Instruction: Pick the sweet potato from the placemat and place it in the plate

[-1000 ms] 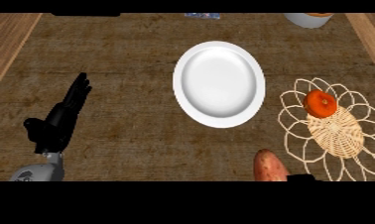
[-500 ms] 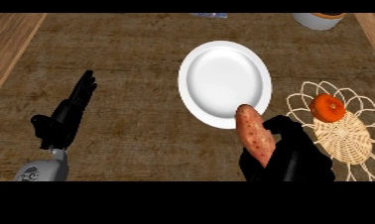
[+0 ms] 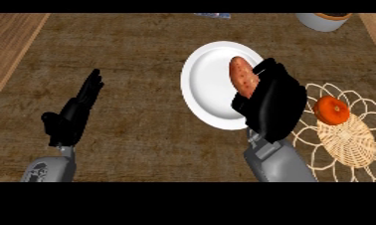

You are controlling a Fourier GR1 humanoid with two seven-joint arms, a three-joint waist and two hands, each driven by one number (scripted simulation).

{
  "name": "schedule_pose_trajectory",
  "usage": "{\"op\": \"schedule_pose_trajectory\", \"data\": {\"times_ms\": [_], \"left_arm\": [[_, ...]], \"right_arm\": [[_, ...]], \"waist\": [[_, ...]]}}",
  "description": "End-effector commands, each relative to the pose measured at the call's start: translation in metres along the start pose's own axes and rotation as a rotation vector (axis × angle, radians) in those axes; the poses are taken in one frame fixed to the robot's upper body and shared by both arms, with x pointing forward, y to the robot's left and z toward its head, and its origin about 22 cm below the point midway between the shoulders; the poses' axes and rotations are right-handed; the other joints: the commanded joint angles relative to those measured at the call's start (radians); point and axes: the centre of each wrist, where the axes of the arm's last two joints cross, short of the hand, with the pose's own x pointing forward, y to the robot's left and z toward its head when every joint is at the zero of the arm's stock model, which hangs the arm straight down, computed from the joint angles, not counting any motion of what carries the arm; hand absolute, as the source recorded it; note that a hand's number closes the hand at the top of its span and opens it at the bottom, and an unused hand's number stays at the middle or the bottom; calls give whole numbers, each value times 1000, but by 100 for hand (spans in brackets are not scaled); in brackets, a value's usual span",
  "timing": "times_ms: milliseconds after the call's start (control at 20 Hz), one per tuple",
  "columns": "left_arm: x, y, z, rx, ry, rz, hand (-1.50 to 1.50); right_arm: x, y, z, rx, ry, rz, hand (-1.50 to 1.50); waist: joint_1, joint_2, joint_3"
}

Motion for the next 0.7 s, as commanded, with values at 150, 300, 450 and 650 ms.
{"op": "schedule_pose_trajectory", "data": {"times_ms": [150, 300, 450, 650], "left_arm": [[-2, 6, 1, -4, -3, -5, 0], [1, 0, 3, -16, -11, 2, 0], [-3, 7, -1, 1, -6, 18, 0], [4, 10, -2, 2, 0, -5, 0]], "right_arm": [[9, 26, -37, -42, 330, -142, -150], [10, 32, -50, -10, 388, -190, -150], [6, 38, -54, -21, 400, -262, -150], [6, 28, -64, -155, 368, -417, -150]], "waist": [[5, 1, 1], [17, -1, 2], [4, 0, 1], [-2, -7, 2]]}}
